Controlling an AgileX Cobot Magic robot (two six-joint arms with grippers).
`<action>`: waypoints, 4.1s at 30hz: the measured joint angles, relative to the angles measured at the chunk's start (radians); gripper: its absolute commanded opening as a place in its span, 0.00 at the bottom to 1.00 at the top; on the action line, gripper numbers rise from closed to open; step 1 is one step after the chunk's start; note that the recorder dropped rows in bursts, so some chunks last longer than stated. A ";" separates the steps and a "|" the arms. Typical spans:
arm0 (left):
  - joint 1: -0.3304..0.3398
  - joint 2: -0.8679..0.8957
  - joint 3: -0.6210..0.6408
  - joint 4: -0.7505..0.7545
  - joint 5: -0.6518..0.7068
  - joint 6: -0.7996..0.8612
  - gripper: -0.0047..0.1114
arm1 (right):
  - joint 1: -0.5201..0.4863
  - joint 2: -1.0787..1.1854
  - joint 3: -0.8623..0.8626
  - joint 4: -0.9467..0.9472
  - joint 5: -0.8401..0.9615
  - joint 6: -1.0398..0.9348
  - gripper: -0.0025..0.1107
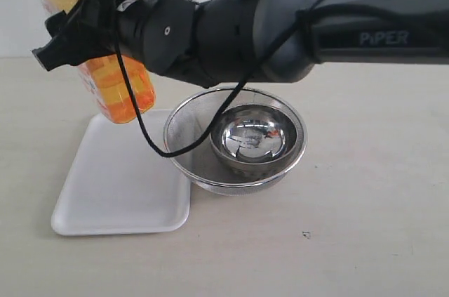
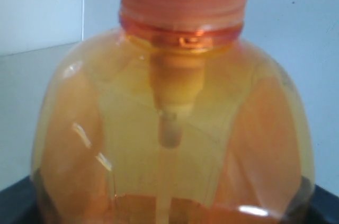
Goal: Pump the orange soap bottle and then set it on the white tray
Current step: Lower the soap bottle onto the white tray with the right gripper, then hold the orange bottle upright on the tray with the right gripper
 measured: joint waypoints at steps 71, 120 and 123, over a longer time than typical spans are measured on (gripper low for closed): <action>0.000 0.000 0.000 -0.031 -0.004 0.024 0.08 | 0.026 0.078 -0.018 -0.138 0.123 0.155 0.64; 0.000 0.000 0.000 -0.031 -0.004 0.024 0.08 | -0.029 0.062 -0.026 -0.068 0.311 0.129 0.89; 0.000 0.000 0.000 -0.031 -0.004 0.024 0.08 | -0.029 0.061 -0.026 -0.068 0.313 0.133 0.89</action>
